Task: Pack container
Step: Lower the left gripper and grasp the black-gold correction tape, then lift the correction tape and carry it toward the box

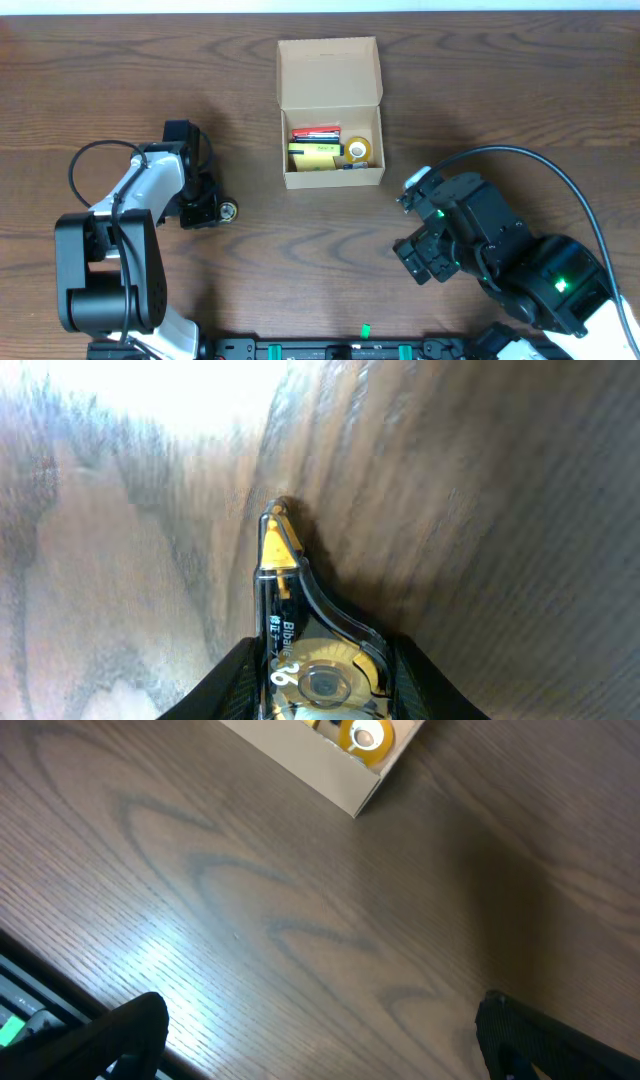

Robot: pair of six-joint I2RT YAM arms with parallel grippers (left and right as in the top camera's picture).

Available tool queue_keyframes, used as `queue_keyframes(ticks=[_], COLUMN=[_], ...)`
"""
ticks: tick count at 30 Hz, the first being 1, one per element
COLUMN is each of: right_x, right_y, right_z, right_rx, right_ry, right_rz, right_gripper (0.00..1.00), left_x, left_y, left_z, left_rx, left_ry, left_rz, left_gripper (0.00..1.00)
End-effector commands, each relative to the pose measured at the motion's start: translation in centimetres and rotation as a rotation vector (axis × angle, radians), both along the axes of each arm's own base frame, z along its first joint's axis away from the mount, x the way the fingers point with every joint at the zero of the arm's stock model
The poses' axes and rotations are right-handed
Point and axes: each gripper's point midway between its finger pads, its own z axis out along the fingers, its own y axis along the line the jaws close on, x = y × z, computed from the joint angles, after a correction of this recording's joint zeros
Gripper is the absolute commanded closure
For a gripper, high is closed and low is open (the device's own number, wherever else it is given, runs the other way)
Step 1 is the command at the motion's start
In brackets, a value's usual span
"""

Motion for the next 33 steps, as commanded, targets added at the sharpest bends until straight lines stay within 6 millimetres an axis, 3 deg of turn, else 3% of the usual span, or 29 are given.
queue_keyframes(ticks=[1, 4, 12, 21, 33], right_x=[0.1, 0.1, 0.1, 0.1, 0.1], right_y=[-0.1, -0.1, -0.1, -0.1, -0.1], right_z=[0.0, 0.0, 0.0, 0.0, 0.0], right_rx=[-0.008, -0.008, -0.008, -0.008, -0.008], right_ry=[-0.003, -0.003, -0.003, -0.003, -0.003], right_rz=[0.005, 0.005, 0.005, 0.005, 0.005], right_gripper=[0.01, 0.01, 0.01, 0.01, 0.01], left_x=[1.6, 3.3, 9.1, 12.0, 13.9], left_y=[1.3, 1.7, 0.9, -4.8, -11.5], left_z=[0.5, 1.8, 8.2, 15.8, 17.6], left_rx=[0.064, 0.087, 0.182, 0.168, 0.128], left_ry=[-0.028, -0.073, -0.223, -0.355, -0.509], left_rz=[-0.031, -0.084, -0.333, -0.369, -0.331], left_gripper=[0.94, 0.94, 0.94, 0.94, 0.94])
